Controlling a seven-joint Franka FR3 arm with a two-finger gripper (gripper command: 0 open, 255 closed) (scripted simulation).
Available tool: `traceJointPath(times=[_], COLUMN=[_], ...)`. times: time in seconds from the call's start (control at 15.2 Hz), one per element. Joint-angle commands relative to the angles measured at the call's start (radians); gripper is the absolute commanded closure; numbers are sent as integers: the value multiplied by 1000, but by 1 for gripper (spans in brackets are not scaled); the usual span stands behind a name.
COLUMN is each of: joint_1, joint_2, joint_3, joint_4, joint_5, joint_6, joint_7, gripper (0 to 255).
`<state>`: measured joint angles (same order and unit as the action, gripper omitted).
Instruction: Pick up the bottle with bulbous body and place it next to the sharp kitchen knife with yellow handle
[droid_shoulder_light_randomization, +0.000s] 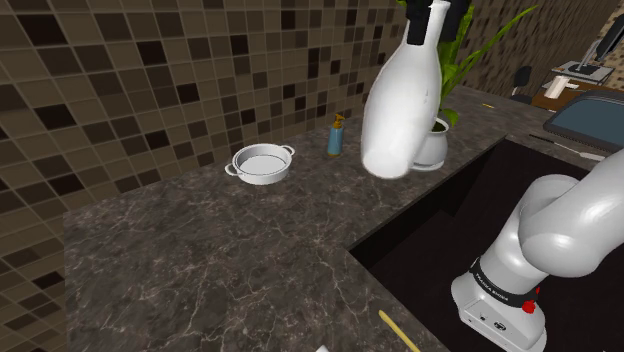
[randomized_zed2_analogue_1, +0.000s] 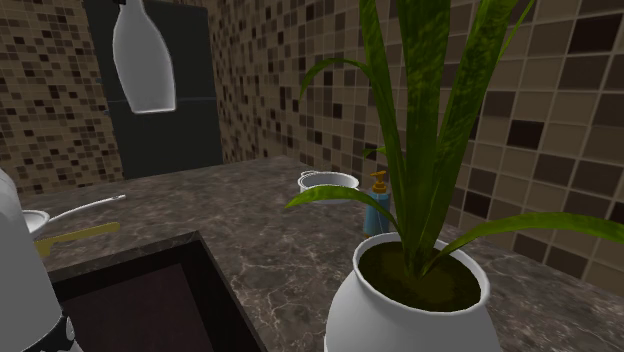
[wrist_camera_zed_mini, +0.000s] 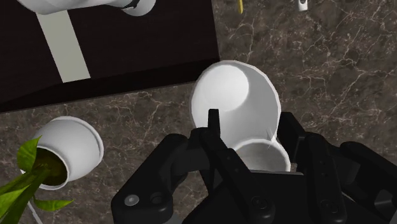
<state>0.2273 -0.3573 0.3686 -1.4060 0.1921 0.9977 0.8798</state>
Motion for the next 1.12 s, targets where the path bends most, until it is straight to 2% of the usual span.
traceJointPath(times=[0.0, 0.33, 1.06], joint_1=[9, 40, 51], joint_2=[19, 83, -60], joint_3=[41, 177, 135], joint_4=[36, 110, -186], joint_5=[14, 38, 76], joint_6=[-9, 2, 163], joint_7=[62, 245, 172], gripper=[255, 255, 255])
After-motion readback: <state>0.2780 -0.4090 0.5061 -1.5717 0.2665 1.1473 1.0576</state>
